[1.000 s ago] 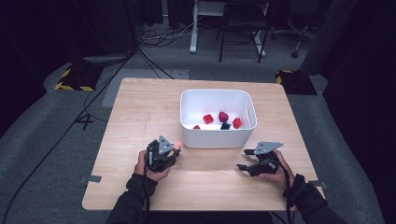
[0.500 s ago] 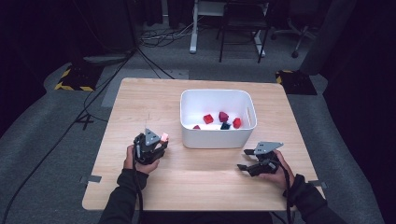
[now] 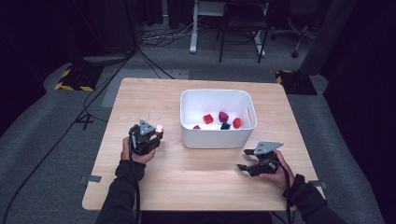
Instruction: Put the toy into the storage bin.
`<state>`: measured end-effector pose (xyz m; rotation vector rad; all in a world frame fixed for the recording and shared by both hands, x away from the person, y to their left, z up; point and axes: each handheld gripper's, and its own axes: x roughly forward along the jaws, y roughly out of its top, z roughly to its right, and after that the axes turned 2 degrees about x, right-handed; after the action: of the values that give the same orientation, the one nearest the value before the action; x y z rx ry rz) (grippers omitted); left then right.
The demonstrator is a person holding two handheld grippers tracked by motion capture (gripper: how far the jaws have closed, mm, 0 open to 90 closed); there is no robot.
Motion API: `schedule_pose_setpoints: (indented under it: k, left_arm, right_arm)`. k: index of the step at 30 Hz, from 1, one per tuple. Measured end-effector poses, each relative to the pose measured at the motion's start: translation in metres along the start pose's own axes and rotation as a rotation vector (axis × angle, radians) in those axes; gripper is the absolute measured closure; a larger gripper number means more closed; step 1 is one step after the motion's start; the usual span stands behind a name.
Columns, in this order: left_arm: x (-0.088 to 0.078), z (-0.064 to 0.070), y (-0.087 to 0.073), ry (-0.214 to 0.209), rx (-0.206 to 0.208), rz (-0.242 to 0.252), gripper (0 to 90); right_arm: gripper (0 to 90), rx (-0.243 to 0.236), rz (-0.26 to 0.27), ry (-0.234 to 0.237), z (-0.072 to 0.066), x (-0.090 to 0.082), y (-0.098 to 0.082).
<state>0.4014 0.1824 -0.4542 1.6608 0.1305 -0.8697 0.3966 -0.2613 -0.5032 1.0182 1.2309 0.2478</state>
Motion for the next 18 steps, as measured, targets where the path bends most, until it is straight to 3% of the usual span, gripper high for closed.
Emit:
schedule_pose_setpoints:
  k: [5,6,18]
  left_arm:
    - [0.002,-0.006,0.01,0.015,0.007,0.004,66.8]
    - [0.003,-0.007,0.013,0.021,-0.008,0.019,66.7]
    - [0.005,-0.015,0.044,0.027,-0.023,0.05,66.8]
  right_arm:
    - [27.3,0.0,0.0,0.0,0.0,0.0,0.0]
    - [27.3,-0.001,0.0,0.0,0.0,0.0,0.0]
    - [27.3,0.0,0.0,0.0,0.0,0.0,0.0]
